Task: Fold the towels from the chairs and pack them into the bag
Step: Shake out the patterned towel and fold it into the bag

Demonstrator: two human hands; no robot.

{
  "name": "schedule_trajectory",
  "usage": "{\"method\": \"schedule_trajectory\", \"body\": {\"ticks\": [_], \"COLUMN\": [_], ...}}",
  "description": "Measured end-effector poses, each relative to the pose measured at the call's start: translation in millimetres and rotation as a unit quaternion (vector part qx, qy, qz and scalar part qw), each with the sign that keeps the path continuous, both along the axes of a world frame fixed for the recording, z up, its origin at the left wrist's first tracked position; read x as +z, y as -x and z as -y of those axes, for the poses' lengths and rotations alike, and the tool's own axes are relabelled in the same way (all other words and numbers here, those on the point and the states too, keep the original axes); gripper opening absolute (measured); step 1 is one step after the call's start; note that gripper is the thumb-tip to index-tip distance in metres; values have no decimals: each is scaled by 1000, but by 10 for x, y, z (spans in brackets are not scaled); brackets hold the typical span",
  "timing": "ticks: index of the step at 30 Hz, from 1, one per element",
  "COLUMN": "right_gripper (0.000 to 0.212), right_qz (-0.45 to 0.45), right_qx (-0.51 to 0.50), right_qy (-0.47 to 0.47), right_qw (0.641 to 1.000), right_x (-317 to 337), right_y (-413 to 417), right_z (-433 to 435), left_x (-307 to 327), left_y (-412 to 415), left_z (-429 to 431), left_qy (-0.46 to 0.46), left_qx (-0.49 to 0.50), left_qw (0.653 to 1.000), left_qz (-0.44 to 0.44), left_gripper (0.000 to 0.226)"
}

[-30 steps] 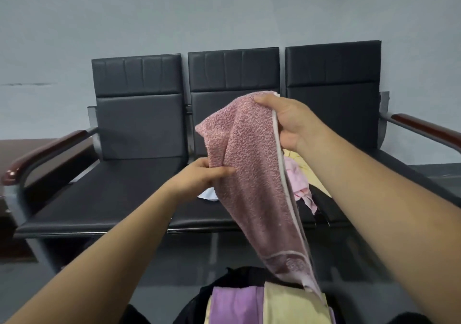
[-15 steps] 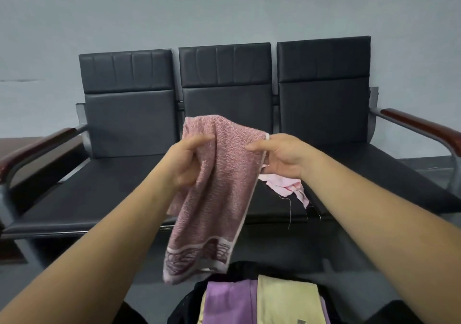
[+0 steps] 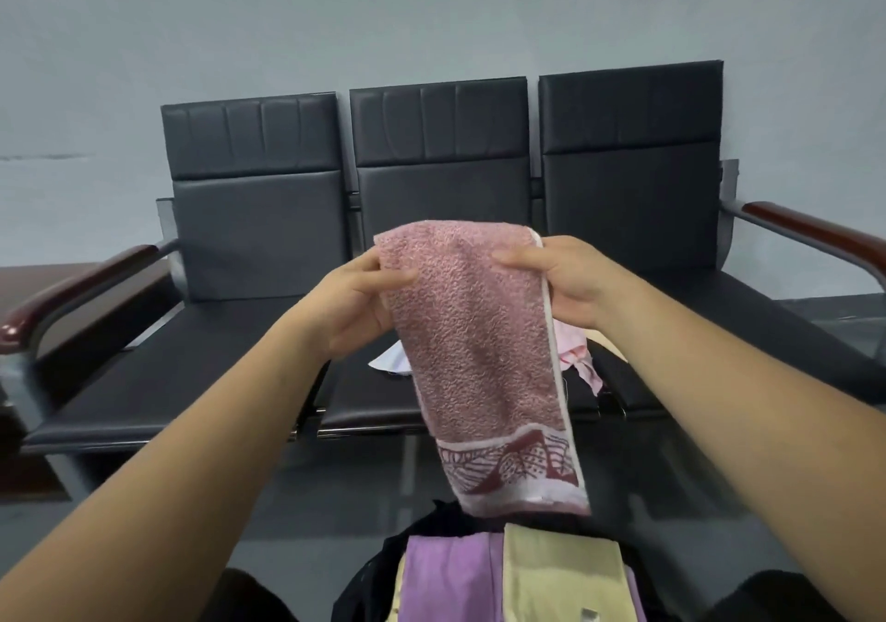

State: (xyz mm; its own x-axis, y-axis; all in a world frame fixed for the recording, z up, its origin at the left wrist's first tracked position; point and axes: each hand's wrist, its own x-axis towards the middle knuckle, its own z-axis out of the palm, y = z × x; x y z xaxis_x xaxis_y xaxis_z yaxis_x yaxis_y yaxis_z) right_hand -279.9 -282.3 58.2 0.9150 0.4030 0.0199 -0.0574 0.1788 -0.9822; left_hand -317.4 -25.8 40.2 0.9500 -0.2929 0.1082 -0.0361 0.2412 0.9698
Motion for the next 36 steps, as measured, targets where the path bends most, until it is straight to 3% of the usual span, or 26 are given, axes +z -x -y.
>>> {"method": "schedule_trajectory", "body": {"ticks": [3,5,7,11,14,17,23,26,30,36], "right_gripper": [11,16,20,26,21,19,11,16,25,14], "right_qz": [46,72,53,-59,-40,4,57,41,15,97], "right_qx": [-85,-95,-95,-32,11,-34,-154,-180,-136,-195], "right_qy": [88,150,139,-20,-89,-31,39,-12,-81,26], "right_qw": [991,982,984,998,995,999,986,983,987,976], "right_x": [-60,-97,-119,-48,-8,-30,-138,-168,-164,-168], "right_y": [-53,-88,-120,-79,-68,-91,-171,-202,-211,-154], "right_z": [65,103,113,106,169,196,169,130,123,164], "left_x": [-18,-20,-7,-11,-20,-52,-59,-66,-101,-134], "left_y": [-8,-7,-3,-20,-42,-59,-98,-78,-72,-37], "left_z": [-23,-36,-24,70,85,38,-35,10,28,35], "left_qy": [-218,-295,-256,-90,7,-18,-123,-107,-76,-71], "left_qx": [50,86,100,140,136,112,189,219,229,244], "left_qw": [974,950,960,986,990,990,969,965,967,959], "left_qz": [35,54,57,30,40,79,99,98,87,127], "left_gripper": [23,13,17,21,19,26,14,17,11,12]}}
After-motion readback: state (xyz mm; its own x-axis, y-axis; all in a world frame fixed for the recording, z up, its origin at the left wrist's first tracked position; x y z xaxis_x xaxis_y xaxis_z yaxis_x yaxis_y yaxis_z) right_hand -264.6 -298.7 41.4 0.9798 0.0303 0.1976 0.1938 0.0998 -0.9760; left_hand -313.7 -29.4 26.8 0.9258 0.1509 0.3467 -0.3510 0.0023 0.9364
